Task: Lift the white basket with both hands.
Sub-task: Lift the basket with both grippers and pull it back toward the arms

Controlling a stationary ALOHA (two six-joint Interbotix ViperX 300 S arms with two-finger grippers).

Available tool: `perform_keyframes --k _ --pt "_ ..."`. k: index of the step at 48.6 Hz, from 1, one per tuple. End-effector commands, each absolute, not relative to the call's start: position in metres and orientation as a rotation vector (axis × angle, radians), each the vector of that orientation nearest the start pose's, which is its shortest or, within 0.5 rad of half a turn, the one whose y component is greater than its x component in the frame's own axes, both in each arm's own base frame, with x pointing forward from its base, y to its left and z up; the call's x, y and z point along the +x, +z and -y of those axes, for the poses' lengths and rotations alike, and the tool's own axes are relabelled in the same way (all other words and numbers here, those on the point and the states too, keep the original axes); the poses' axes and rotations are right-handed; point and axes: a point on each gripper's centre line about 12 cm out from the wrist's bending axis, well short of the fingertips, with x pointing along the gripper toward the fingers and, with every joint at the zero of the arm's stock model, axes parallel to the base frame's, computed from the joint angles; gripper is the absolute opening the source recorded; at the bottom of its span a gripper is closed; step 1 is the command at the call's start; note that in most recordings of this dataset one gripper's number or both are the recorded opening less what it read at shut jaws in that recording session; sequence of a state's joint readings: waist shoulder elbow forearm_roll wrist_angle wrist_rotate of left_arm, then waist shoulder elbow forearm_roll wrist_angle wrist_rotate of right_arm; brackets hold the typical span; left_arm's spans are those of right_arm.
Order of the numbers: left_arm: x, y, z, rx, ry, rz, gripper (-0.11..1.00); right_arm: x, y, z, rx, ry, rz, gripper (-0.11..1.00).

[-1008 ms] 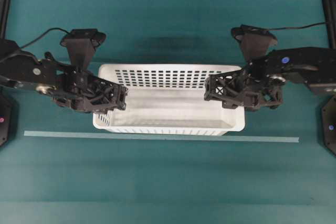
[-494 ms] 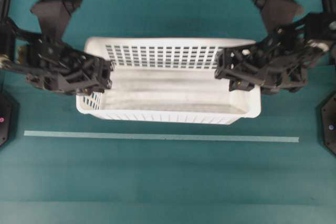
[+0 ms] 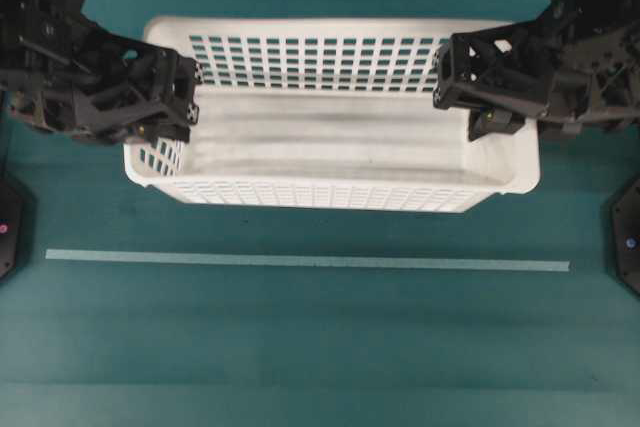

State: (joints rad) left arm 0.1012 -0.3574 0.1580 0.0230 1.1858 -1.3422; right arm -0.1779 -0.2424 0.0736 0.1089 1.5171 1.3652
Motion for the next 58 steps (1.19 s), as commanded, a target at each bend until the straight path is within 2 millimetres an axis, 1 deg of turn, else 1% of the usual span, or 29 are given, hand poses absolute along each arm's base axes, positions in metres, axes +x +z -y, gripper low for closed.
perform_keyframes --k 1,9,16,21,32,36,41,46,50,54,58 --pt "0.307 0.424 -0.035 -1.245 0.713 -0.714 0.07 0.308 0.379 0.041 1.253 -0.963 -1.162 0.2" --pt "0.307 0.447 -0.035 -1.219 0.701 -0.722 0.07 0.314 0.404 0.045 1.19 -0.975 -1.153 0.2" --pt "0.304 0.459 -0.036 -1.203 0.706 -0.737 0.07 0.315 0.426 0.048 1.14 -0.996 -1.142 0.2" --pt "0.301 0.469 -0.036 -1.2 0.71 -0.741 0.07 0.316 0.438 0.047 1.125 -0.989 -1.147 0.2" --pt "0.296 0.503 -0.036 -1.182 0.674 -0.712 0.07 0.321 0.46 0.041 1.102 -0.953 -1.141 0.2" --pt "0.293 0.509 -0.035 -1.147 0.676 -0.746 0.07 0.321 0.471 0.039 1.091 -0.948 -1.125 0.2" --pt "0.293 0.514 -0.037 -1.116 0.69 -0.787 0.07 0.316 0.483 0.037 1.063 -0.983 -1.121 0.2" --pt "0.298 0.52 -0.037 -1.097 0.689 -0.804 0.07 0.313 0.492 0.035 1.045 -1.002 -1.13 0.2" --pt "0.301 0.529 -0.038 -1.076 0.67 -0.8 0.07 0.313 0.496 0.033 1.033 -1.002 -1.144 0.2" --pt "0.303 0.535 -0.038 -1.064 0.664 -0.8 0.07 0.315 0.496 0.033 1.026 -0.999 -1.15 0.2" --pt "0.305 0.533 -0.038 -1.046 0.674 -0.835 0.07 0.317 0.493 0.034 1.015 -0.992 -1.154 0.2"
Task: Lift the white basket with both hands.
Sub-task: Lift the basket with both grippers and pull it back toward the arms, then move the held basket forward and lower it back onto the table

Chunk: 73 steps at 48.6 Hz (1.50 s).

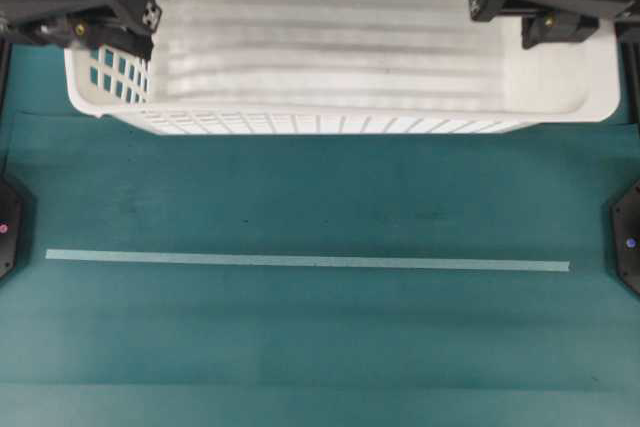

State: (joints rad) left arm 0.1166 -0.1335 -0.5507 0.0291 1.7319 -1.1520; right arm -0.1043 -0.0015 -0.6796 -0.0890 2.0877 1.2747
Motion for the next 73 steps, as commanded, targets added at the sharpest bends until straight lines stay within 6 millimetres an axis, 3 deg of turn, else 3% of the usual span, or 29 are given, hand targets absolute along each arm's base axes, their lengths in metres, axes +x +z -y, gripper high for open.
perform_keyframes --k 1,36,50,59,65,73 --pt "0.305 0.532 -0.039 -1.041 0.681 -0.846 0.07 0.318 0.492 0.034 1.013 -0.991 -1.157 0.2" --pt "0.306 0.526 -0.038 -1.029 0.7 -0.892 0.07 0.319 0.489 0.039 0.992 -1.041 -1.14 0.2" --pt "0.315 0.501 -0.039 -1.007 0.743 -0.971 0.07 0.323 0.474 0.041 0.95 -1.07 -1.184 0.2" --pt "0.299 0.488 -0.038 -0.999 0.768 -1.01 0.07 0.322 0.455 0.042 0.925 -1.1 -1.227 0.2" --pt "0.299 0.465 -0.038 -1.001 0.778 -1.021 0.07 0.323 0.437 0.044 0.925 -1.094 -1.226 0.2" --pt "0.306 0.432 -0.039 -1.024 0.762 -0.972 0.07 0.325 0.398 0.042 0.992 -1.038 -1.265 0.2"
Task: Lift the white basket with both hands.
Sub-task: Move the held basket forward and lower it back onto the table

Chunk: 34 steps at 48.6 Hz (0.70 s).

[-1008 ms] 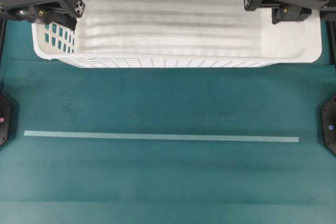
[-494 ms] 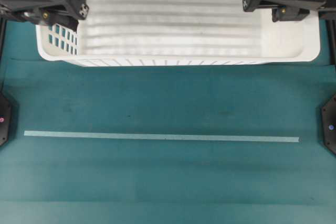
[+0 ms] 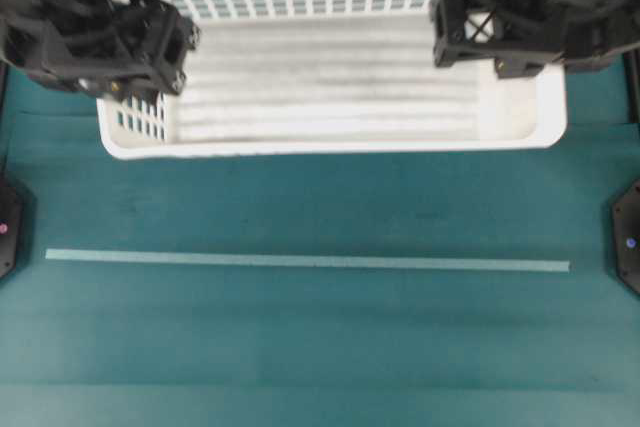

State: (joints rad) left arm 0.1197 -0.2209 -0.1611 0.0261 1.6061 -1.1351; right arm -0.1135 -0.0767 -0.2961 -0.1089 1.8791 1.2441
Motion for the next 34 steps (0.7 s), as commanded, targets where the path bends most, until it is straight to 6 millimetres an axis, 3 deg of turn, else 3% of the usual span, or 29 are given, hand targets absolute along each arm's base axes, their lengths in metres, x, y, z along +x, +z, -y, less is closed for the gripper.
perform_keyframes --k 1,17,34 --pt "0.306 0.428 -0.039 -1.027 0.762 -0.968 0.07 0.325 0.393 0.042 1.004 -1.034 -1.263 0.2" --pt "0.302 0.374 -0.045 -1.062 0.801 -0.96 0.07 0.314 0.332 0.043 1.153 -0.985 -1.189 0.2" --pt "0.307 0.323 -0.046 -1.065 0.823 -0.986 0.07 0.312 0.28 0.04 1.179 -0.99 -1.214 0.2"
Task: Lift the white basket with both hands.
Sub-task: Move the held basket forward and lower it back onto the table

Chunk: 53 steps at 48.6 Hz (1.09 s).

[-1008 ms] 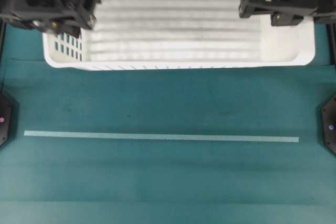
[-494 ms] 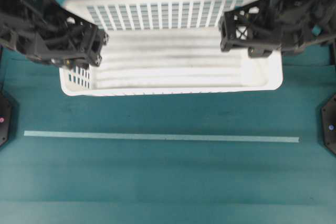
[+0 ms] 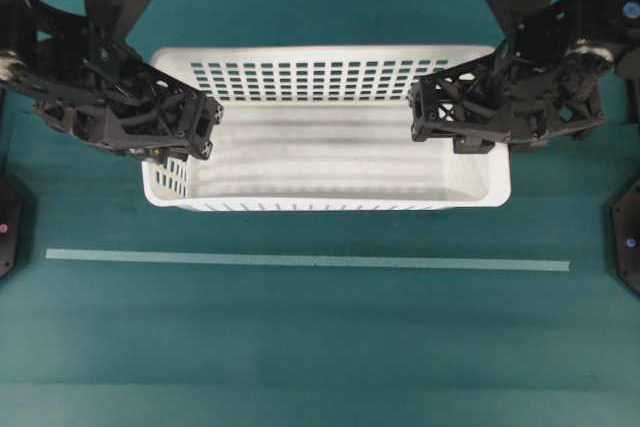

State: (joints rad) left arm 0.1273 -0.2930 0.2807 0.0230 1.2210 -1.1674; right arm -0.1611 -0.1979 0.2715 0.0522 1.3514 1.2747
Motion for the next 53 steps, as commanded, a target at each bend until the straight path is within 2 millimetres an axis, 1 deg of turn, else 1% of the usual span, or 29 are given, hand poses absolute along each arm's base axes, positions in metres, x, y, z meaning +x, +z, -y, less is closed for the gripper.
perform_keyframes --k 1,11,18,25,30,39,46,53 --pt "0.307 0.32 -0.046 -1.065 0.827 -0.991 0.07 0.312 0.277 0.039 1.18 -0.991 -1.216 0.2" --pt "0.306 0.293 -0.046 -1.066 0.83 -0.993 0.05 0.31 0.251 0.036 1.193 -0.982 -1.214 0.2" --pt "0.307 0.273 -0.046 -1.073 0.843 -1.003 0.05 0.314 0.236 0.032 1.203 -0.961 -1.199 0.2" --pt "0.306 0.253 -0.045 -1.094 0.876 -1.019 0.05 0.318 0.22 0.029 1.192 -0.964 -1.219 0.2" --pt "0.308 0.242 -0.046 -1.112 0.876 -0.998 0.05 0.32 0.209 0.026 1.179 -0.966 -1.237 0.2" --pt "0.309 0.227 -0.044 -1.113 0.866 -0.993 0.05 0.326 0.192 0.024 1.181 -0.958 -1.235 0.2" --pt "0.308 0.215 -0.044 -1.108 0.881 -1.015 0.05 0.324 0.18 0.022 1.174 -0.97 -1.252 0.2" --pt "0.314 0.204 -0.044 -1.108 0.876 -1.012 0.05 0.324 0.169 0.019 1.184 -0.973 -1.268 0.2"
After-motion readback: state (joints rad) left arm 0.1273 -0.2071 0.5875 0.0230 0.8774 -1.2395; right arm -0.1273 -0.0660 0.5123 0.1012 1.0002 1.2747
